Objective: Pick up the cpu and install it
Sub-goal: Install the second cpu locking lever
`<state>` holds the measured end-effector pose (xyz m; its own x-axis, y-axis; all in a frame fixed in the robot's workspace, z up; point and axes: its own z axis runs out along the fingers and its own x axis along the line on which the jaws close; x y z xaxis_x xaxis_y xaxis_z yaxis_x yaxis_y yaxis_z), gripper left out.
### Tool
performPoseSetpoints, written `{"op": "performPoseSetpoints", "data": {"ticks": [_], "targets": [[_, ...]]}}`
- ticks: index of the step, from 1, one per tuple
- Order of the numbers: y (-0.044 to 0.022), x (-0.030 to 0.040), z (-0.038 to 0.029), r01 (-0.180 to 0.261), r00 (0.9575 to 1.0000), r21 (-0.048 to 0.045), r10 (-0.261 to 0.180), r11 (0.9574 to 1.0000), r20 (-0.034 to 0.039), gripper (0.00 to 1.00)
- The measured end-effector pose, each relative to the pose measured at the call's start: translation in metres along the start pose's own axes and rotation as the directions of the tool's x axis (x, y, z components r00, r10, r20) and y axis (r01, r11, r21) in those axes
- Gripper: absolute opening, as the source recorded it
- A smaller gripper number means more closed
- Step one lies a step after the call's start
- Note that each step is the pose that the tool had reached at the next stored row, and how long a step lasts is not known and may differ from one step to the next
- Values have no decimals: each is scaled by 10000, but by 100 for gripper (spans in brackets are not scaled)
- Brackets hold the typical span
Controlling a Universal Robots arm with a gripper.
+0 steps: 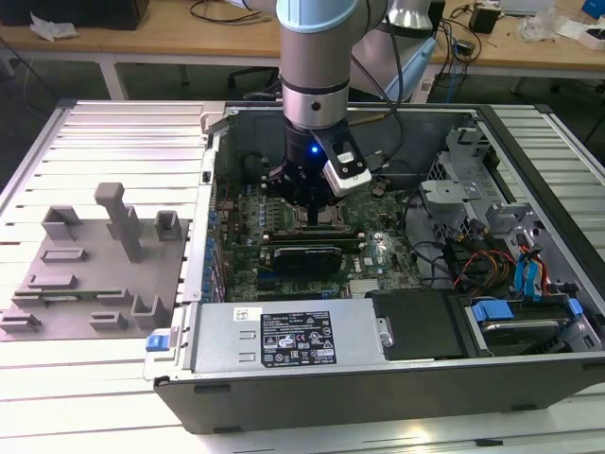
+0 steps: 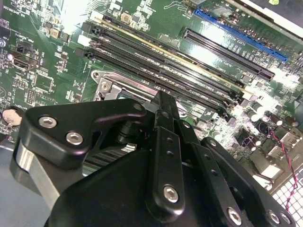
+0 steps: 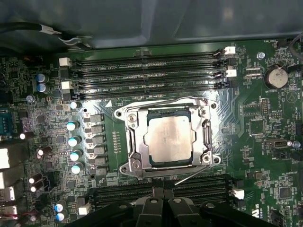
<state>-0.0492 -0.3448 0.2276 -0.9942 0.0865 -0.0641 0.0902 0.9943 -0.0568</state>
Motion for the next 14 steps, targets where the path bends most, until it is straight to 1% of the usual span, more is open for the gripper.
{"op": "performPoseSetpoints", "data": {"ticks": [4,8,14], "targets": [[-1,15,9,-1,10000,2,1,10000,0,11],[-3,45,24,-1,10000,1,1,10000,-1,11],[-13,68,28,1,10000,1,-1,10000,-1,11]]}}
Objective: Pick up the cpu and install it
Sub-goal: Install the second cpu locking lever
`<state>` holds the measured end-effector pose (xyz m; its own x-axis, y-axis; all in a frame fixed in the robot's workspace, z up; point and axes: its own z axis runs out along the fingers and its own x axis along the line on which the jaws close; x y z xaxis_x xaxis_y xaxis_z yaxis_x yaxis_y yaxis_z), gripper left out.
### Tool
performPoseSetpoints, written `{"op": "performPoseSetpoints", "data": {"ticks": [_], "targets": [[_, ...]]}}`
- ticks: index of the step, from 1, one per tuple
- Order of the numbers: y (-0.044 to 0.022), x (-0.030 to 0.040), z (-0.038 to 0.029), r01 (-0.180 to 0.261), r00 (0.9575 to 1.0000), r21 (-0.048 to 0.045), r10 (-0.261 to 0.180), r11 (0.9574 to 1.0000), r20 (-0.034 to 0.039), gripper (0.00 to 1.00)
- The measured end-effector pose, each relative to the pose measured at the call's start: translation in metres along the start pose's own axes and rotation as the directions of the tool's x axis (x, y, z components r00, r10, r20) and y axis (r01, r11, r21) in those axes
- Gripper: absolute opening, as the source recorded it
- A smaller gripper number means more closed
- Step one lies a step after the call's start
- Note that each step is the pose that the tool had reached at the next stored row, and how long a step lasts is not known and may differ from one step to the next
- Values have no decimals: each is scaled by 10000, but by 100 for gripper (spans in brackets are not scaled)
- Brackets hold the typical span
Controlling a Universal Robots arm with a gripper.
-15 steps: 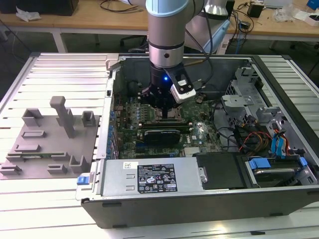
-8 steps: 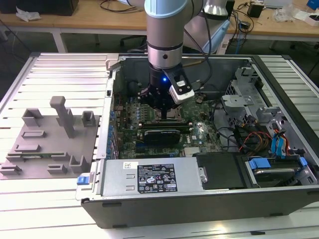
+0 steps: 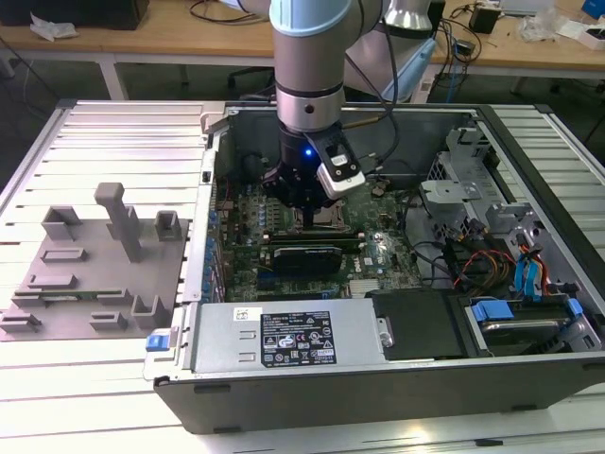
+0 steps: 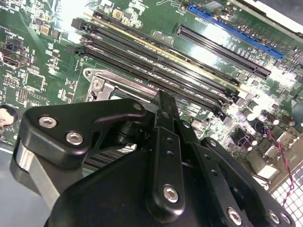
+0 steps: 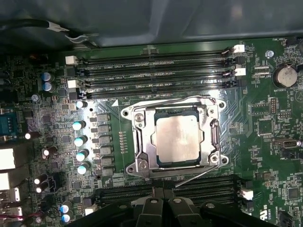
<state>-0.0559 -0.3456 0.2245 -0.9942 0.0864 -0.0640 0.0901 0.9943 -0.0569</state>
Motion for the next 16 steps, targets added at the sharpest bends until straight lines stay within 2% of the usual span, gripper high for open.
{"op": "performPoseSetpoints", "data": {"ticks": [6,12,16], "targets": [[-17,28,3,-1,10000,1,1,10000,0,11],[-59,26,10,143,9999,-9,-143,9999,2,11],[-78,25,21,355,9994,-10,-355,9994,-39,11]]}}
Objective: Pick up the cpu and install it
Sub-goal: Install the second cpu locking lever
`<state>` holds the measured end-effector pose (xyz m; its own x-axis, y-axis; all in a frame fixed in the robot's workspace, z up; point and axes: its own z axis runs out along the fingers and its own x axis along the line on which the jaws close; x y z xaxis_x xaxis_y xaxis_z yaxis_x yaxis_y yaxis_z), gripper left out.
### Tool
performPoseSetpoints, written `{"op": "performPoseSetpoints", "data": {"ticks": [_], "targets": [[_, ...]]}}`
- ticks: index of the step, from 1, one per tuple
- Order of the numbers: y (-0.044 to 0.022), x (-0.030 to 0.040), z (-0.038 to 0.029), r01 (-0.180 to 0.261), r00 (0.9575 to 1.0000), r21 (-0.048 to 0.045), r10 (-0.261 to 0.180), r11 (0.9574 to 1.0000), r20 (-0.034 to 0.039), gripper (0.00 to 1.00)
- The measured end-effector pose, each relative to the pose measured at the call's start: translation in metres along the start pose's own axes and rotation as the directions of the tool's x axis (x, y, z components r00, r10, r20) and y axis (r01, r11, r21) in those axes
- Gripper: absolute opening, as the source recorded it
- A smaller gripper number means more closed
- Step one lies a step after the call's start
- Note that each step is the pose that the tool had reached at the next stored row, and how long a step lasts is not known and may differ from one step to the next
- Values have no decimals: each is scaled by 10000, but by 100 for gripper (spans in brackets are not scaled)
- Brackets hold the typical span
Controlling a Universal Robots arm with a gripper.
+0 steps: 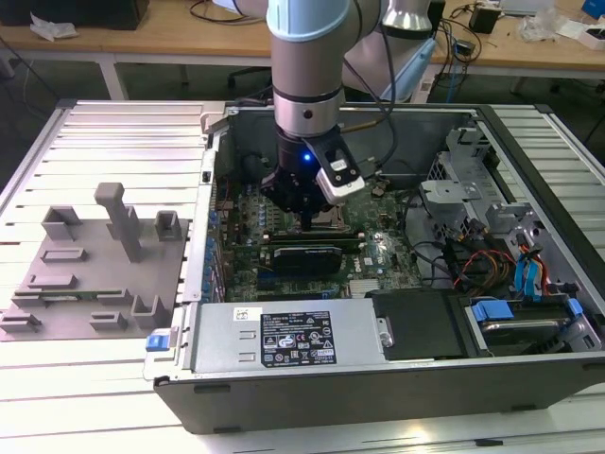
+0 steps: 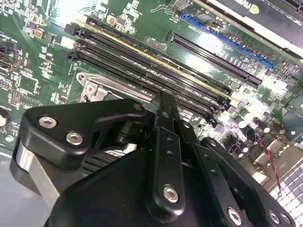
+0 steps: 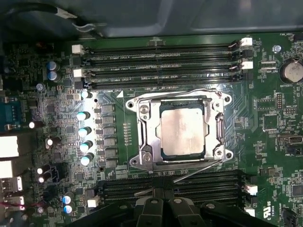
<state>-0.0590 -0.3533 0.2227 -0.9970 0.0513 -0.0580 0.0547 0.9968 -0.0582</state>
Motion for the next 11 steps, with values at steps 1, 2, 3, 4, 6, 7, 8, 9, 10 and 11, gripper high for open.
{"op": "performPoseSetpoints", "data": {"ticks": [1,2,3,4,6,7,8,9,10,11], "targets": [[-1,0,4,68,10000,2,-68,10000,-16,11],[-1,1,11,150,9999,1,-150,9999,-25,11],[0,1,17,206,9998,-4,-206,9998,-23,11],[0,5,26,276,9996,-8,-276,9996,-18,11],[0,16,40,497,9988,-31,-497,9988,-3,11],[0,17,41,568,9984,-37,-568,9984,3,11],[1,19,43,672,9977,-49,-672,9977,16,11],[1,19,43,745,9972,-56,-745,9972,25,11],[0,21,43,848,9964,-62,-848,9964,36,11],[0,26,43,919,9958,-68,-919,9957,49,11]]}}
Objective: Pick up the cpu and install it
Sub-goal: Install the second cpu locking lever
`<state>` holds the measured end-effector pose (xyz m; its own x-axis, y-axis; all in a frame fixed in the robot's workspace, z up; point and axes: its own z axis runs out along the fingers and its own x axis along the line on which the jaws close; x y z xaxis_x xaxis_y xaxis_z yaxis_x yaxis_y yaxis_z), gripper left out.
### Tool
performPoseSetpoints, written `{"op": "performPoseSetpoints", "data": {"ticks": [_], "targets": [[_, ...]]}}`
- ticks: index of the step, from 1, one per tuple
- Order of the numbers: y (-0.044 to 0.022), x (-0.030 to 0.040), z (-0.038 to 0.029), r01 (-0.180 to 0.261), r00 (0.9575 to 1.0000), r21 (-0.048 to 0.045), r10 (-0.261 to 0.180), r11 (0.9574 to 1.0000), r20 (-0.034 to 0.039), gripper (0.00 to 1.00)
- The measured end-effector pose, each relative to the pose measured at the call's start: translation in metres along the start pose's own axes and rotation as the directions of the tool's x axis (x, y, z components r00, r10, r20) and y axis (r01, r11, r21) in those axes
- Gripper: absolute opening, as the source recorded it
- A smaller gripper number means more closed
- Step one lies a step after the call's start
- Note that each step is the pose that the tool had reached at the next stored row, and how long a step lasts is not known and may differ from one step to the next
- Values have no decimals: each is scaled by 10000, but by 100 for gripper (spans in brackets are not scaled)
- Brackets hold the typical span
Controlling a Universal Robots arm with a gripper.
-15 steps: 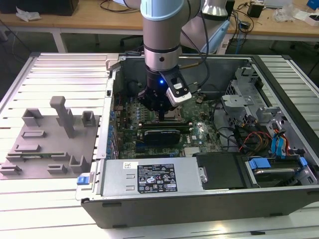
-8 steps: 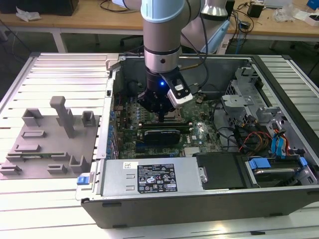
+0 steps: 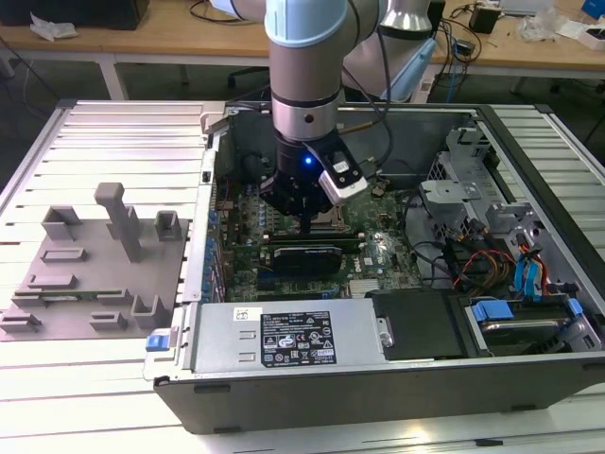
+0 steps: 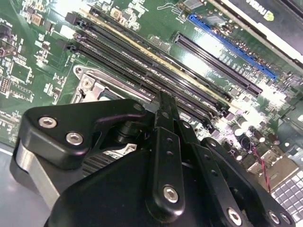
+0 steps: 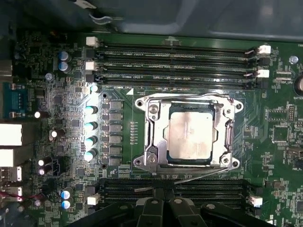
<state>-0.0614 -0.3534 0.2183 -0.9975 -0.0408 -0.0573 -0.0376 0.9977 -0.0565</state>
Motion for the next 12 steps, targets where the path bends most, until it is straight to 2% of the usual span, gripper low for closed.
{"op": "performPoseSetpoints", "data": {"ticks": [3,5,10,12], "targets": [[1,38,-2,78,10000,-8,-78,10000,35,11],[3,74,2,109,9999,-30,-109,9999,86,11],[-5,123,1,116,9996,-310,-108,9995,242,11],[-28,136,4,117,9996,-376,-107,9992,256,11]]}}
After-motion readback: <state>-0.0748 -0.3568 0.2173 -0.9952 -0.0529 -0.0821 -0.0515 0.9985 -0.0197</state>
